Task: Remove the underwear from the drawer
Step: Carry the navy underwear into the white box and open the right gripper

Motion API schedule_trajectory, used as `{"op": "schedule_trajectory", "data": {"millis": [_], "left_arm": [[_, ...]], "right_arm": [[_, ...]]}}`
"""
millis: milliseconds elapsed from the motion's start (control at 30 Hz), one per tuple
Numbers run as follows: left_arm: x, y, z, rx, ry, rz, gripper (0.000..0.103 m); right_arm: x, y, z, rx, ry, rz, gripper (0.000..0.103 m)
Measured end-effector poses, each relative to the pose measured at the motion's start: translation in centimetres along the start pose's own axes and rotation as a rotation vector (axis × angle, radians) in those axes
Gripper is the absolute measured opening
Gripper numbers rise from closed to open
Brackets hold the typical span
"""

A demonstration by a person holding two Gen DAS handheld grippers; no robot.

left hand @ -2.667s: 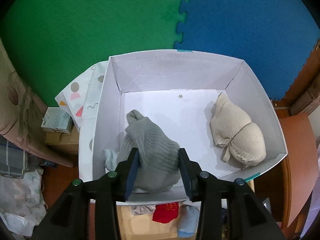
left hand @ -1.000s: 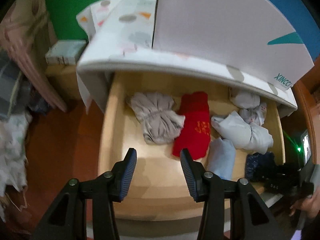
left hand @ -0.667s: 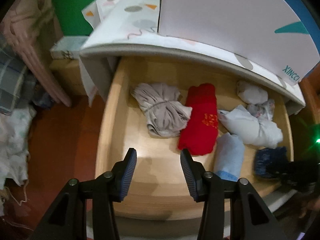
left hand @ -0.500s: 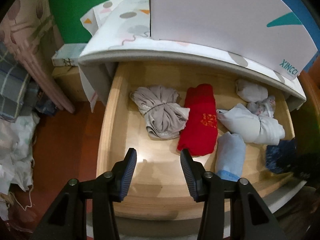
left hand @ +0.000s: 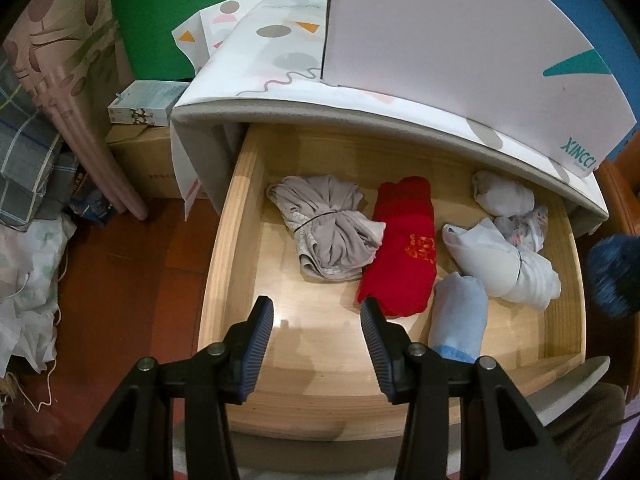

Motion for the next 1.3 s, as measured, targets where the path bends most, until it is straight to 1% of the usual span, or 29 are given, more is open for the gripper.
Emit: {"op": "schedule_trajectory", "data": {"millis": [100, 167, 267, 433, 567, 633, 767, 933, 1067, 1100, 1167, 1300], "left_arm": [[0.0, 0.0, 0.0, 0.001, 0.000, 0.001, 0.046], [0.0, 0.0, 0.0, 0.001, 0.004, -0.002, 0.046], [0.0, 0.0, 0.0, -0.002, 0.003, -0.004, 0.046], [0.1, 0.0, 0.1, 0.004, -0.002, -0.002, 0.046], [0.0, 0.0, 0.2, 0.005, 0.001, -0.002, 0.046], [0.0, 0.0, 0.3, 0.011, 0.001, -0.003, 0.046], [-0.1, 0.0, 0.5, 0.014, -0.001, 0.000, 0.046], [-0.1, 0.0, 0.6, 0.016, -0.001, 0.001, 0.046], [-0.1, 0.0, 0.6, 0.017, -0.007, 0.003, 0.046], [-0.1, 0.0, 0.6, 0.015, -0.005, 0.000, 0.046], [-0.1, 0.0, 0.5, 0.010, -0.002, 0.000, 0.046], [-0.2, 0.0, 0.5, 0.005, 0.003, 0.004, 0.046]], "right_arm": [[2.9, 1.8, 0.8, 0.019, 0.001, -0.055, 0.022], [5.4, 3.5, 0.9, 0.024, 0.013, -0.097, 0.022], [8.0, 6.2, 1.5, 0.032, 0.014, -0.159, 0.022], [10.4, 10.8, 2.6, 0.034, -0.001, -0.231, 0.022], [10.0, 14.3, 3.7, 0.041, -0.015, -0.253, 0.022], [9.5, 15.3, 4.0, 0.041, -0.015, -0.251, 0.022], [7.1, 17.1, 5.1, 0.045, -0.012, -0.233, 0.022], [4.3, 18.1, 6.1, 0.051, -0.013, -0.196, 0.025], [3.0, 18.5, 6.4, 0.042, -0.022, -0.180, 0.030], [2.8, 18.5, 6.4, 0.043, -0.026, -0.176, 0.035], [2.8, 18.4, 6.5, 0.049, -0.029, -0.173, 0.040], [4.0, 17.7, 6.5, 0.064, -0.017, -0.188, 0.041]]}}
Point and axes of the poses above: each gripper's, at about its wrist camera, not at the fingertips, and x roughly against the way its jaws point, z to its left, y to its top, the point moved 2 cm from there along -x, roughly the way its jaws point, and after that the axes turned 4 degrees about -z, right-handed, at the moved point
